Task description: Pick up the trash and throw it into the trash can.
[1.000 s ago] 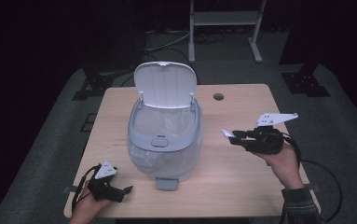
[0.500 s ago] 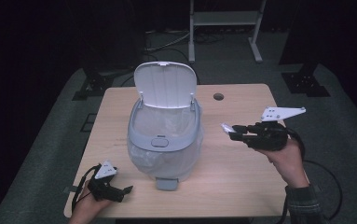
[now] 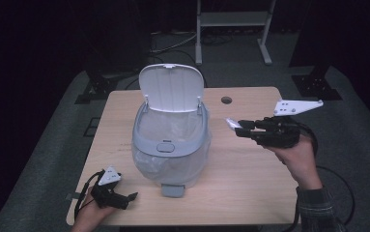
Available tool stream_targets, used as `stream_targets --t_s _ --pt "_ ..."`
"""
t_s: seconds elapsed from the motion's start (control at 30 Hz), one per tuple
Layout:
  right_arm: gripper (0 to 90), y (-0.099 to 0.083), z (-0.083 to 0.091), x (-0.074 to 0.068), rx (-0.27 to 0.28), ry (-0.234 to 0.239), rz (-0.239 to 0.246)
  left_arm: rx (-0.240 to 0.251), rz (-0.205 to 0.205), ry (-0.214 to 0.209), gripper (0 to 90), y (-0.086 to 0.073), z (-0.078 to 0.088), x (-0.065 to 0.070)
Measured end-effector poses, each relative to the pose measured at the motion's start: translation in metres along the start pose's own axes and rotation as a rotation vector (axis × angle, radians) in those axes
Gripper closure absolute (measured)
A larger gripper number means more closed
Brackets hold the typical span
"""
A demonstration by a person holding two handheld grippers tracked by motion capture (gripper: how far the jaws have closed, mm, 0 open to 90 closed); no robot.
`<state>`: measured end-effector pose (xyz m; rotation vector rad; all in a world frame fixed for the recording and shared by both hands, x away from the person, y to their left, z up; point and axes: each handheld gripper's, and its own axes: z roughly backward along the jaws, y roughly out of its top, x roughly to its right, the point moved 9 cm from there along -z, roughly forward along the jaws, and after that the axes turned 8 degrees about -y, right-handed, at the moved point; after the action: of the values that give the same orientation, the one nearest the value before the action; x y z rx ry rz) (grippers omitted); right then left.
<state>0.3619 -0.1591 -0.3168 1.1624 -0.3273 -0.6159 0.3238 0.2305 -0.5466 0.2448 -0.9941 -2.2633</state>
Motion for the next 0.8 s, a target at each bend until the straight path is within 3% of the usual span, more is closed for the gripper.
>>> stream_targets --t_s 0.37,0.8 --pt "67.0 0.039 -0.011 -0.022 0.045 0.075 0.032 0.0 0.0 0.0 0.0 0.0 0.0 0.0" --pt "66.9 0.071 -0.035 -0.043 0.053 0.121 0.082 0.0 0.0 0.0 0.0 0.0 0.0 0.0"
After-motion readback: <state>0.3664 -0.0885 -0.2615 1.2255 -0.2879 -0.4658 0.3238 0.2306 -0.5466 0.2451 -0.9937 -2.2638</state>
